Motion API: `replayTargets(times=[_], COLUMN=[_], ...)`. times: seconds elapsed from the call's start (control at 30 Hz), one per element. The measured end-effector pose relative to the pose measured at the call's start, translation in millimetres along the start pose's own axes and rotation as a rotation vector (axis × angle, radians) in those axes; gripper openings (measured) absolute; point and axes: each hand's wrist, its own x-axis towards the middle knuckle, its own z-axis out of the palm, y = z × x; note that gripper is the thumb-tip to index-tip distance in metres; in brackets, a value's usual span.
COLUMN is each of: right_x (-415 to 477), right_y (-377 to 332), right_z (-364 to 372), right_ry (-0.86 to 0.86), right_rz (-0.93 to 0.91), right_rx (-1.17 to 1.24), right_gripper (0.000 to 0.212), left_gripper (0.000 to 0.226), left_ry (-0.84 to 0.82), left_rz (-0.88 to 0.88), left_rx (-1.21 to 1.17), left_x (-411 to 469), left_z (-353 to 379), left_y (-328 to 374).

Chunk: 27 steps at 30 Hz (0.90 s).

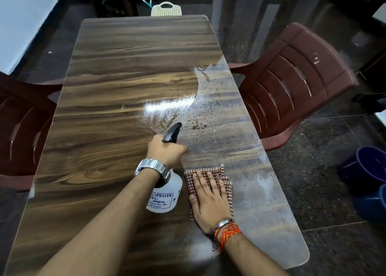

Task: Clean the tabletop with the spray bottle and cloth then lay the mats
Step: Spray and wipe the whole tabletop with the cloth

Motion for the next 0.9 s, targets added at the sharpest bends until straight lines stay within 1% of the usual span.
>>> replayTargets(times=[0.1, 0.13, 0.23, 0.3, 0.33, 0.37, 0.4, 0.5, 0.53, 0.57, 0.6, 0.63, 0.73, 0.77, 0.8, 0.83, 0.87, 0.9], right_x=[29.2, 41.3, 85.4, 122.8, 142.0, 158.3, 173.3, 202.1, 212.4, 228.7, 247.0, 266.4, 305.0, 308.9, 312.0, 312.3, 309.1, 306.8], right_y=[-0.6, -0.7, -5.7, -15.5, -23.3, -33.6, -45.2, -64.3, -57.5, -41.1, -18.4, 8.7, 91.5, 104.6, 105.5, 96.1, 80.9, 65.6], right_z=[-5.8, -6.7, -9.2, -11.3, -12.5, -12.6, -11.8, -6.9, -9.8, -13.7, -18.7, -24.4, -52.0, -56.5, -56.1, -53.7, -49.7, -45.6], right_ry=[0.032, 0.053, 0.155, 0.154, 0.108, 0.054, 0.001, -0.134, -0.148, -0.122, -0.069, -0.015, 0.089, 0.119, 0.156, 0.174, 0.167, 0.142], right_rz=[-0.056, -0.036, 0.113, 0.175, 0.171, 0.124, 0.026, -0.386, -0.470, -0.490, -0.437, -0.323, 0.130, 0.242, 0.310, 0.321, 0.247, 0.083], right_rx=[0.048, 0.082, 0.111, 0.139, 0.130, 0.092, 0.040, -0.054, -0.067, -0.081, -0.104, -0.121, -0.130, -0.115, -0.118, -0.119, -0.116, -0.118], right_gripper=[0.059, 0.059, 0.054, 0.062, 0.068, 0.071, 0.070, 0.061, 0.059, 0.058, 0.058, 0.058, 0.058, 0.058, 0.058, 0.059, 0.060, 0.061], left_gripper=[0.015, 0.015, 0.021, 0.022, 0.021, 0.021, 0.021, 0.020, 0.021, 0.021, 0.021, 0.021, 0.022, 0.022, 0.021, 0.022, 0.023, 0.024], left_ry=[0.051, 0.054, 0.111, 0.167, 0.194, 0.222, 0.246, 0.310, 0.328, 0.333, 0.324, 0.314, 0.292, 0.296, 0.303, 0.310, 0.311, 0.301], left_rz=[-0.027, -0.038, -0.040, -0.043, -0.040, -0.039, -0.043, -0.083, -0.094, -0.104, -0.111, -0.111, -0.117, -0.126, -0.137, -0.148, -0.151, -0.142], left_rx=[-0.011, -0.008, -0.055, -0.125, -0.145, -0.151, -0.152, -0.166, -0.158, -0.148, -0.141, -0.139, -0.126, -0.135, -0.153, -0.172, -0.187, -0.199], left_x=[10.9, 14.6, 24.3, 31.9, 36.4, 39.7, 45.5, 65.0, 70.3, 75.0, 78.6, 82.4, 93.6, 97.5, 101.7, 105.8, 108.7, 112.5], left_z=[-7.7, -11.1, -24.6, -33.4, -37.2, -41.0, -43.0, -46.6, -46.8, -45.8, -44.2, -42.7, -37.9, -36.5, -34.5, -31.8, -28.4, -24.8], left_y=[-0.2, -0.1, -0.8, -0.2, 0.5, 0.5, 0.7, 0.7, 1.3, 3.1, 5.0, 5.9, 7.7, 8.3, 10.4, 13.3, 16.7, 22.4])
